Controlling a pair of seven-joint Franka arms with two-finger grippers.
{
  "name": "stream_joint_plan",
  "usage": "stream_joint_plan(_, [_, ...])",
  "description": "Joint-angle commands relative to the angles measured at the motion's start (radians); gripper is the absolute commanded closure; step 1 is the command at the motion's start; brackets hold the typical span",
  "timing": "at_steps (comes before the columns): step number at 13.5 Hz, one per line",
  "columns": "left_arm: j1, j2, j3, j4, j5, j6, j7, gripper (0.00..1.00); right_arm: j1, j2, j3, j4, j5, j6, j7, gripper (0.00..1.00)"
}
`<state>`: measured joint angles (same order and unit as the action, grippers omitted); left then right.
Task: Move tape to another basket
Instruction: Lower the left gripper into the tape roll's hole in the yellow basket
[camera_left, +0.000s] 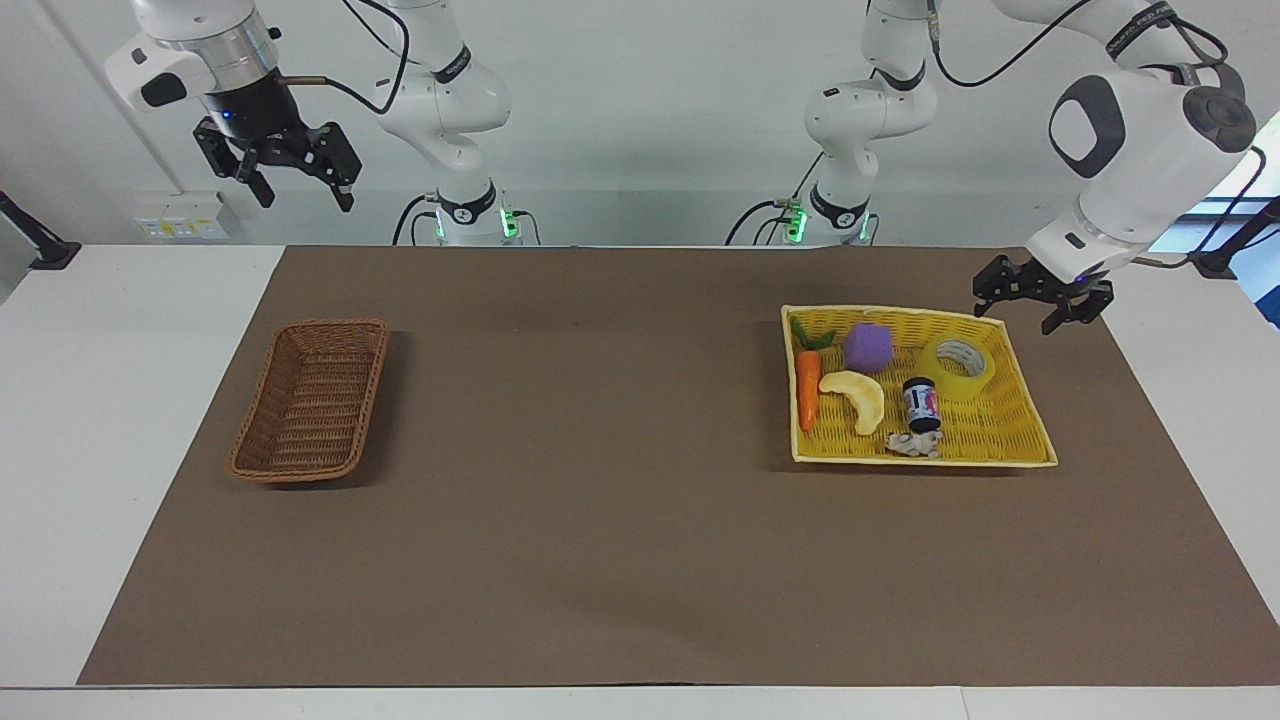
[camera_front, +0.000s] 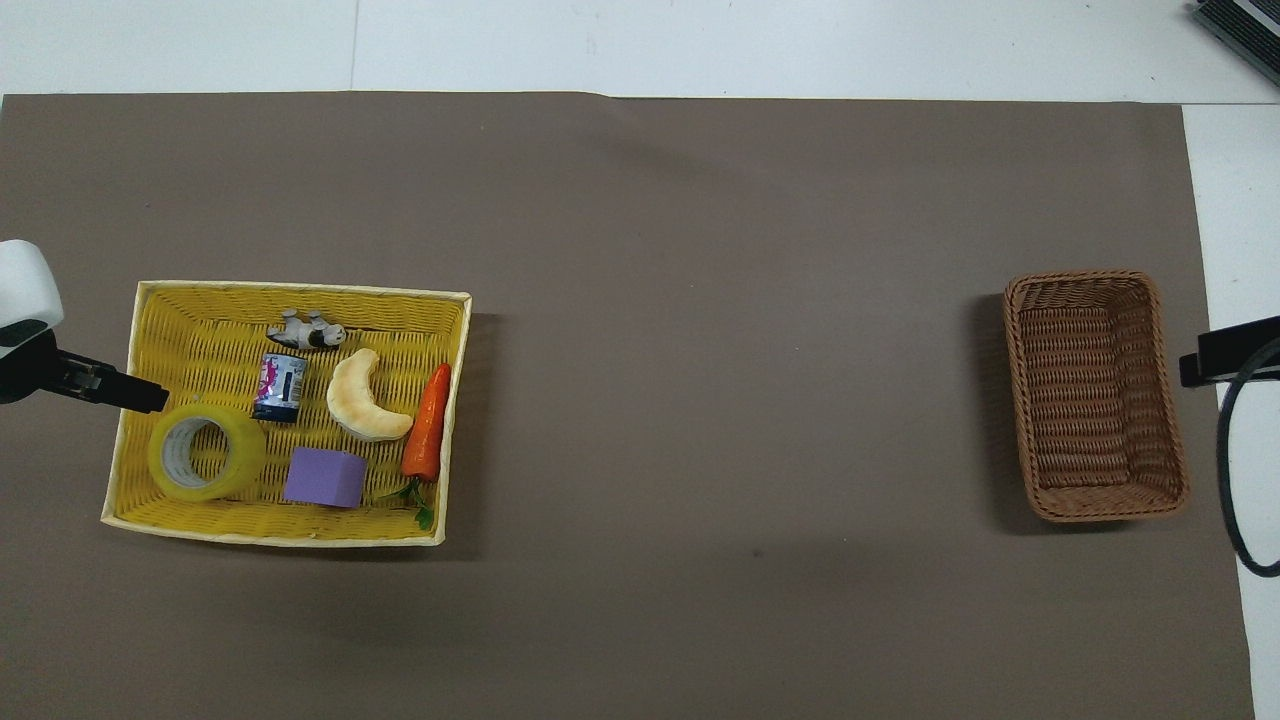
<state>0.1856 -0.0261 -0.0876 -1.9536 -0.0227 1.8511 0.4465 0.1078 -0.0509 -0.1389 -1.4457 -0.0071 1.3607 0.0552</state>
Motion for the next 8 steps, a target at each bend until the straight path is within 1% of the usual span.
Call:
stream_joint_plan(1, [0.046,-0.023,-0.006,-0.12,-0.011,0.124,0.024,0.0,-0.014,-0.009,0.008,-0.013,-0.002,0.017,-0.017,0.0])
stream_joint_plan(4, [0.067,0.02,-0.006,-0.215,-0.006,0.274,0.024,0.0,-0.014,-0.009,0.008,-0.015,-0.002,0.017,-0.017,0.0])
stream_joint_plan(5, [0.069,0.02,-0.006,-0.253,-0.006,0.319,0.024,0.0,-0.014,-0.009,0.008,-0.015,-0.002,0.017,-0.017,0.0])
stream_joint_plan(6, [0.075,0.02,-0.006,-0.271,-0.006,0.338,0.024,0.0,-0.014,-0.009,0.008,-0.015,-0.001,0.017,-0.017,0.0])
stream_joint_plan(8, [0.077,0.041,-0.006,-0.272,-0.005,0.347,0.024,0.03,-0.014,-0.009,0.008,-0.015,-0.001,0.017,-0.017,0.0])
